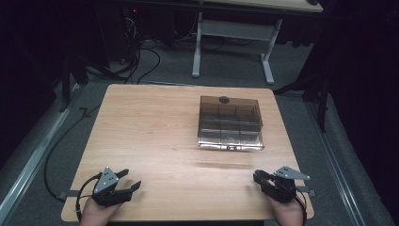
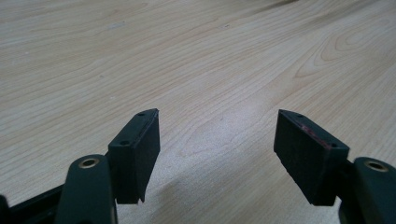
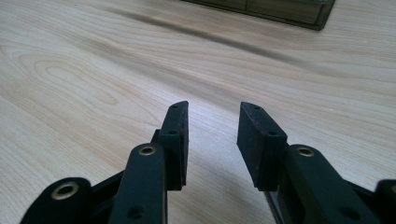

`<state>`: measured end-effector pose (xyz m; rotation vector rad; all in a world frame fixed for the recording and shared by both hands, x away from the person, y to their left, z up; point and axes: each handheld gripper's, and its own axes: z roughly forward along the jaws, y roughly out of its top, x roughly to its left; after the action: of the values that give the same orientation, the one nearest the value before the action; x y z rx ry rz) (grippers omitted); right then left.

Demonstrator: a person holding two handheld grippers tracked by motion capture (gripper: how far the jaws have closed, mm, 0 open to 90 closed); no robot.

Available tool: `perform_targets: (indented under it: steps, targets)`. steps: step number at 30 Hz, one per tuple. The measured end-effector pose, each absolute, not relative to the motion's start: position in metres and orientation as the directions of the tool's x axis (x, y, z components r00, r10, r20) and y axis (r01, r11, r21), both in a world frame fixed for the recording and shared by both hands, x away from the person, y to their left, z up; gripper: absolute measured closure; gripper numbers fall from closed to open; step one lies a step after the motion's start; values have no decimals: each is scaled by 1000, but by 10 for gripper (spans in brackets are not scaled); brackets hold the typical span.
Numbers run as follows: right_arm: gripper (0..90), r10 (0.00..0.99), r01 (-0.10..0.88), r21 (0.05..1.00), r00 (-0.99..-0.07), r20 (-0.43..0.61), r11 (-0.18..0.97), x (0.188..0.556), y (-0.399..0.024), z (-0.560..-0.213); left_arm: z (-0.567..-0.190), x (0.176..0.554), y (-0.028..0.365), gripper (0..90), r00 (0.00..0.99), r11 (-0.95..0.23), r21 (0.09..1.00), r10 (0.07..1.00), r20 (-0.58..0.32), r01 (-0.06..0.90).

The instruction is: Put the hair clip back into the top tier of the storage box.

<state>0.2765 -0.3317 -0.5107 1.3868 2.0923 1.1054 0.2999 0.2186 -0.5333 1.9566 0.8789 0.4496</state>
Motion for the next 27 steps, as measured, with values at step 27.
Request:
perform_targets:
  steps: [27]
  targets:
    - [820, 930, 644, 749, -352, 106, 159, 288, -350, -519, -533, 300, 218, 319, 679, -330, 854, 733, -37, 403]
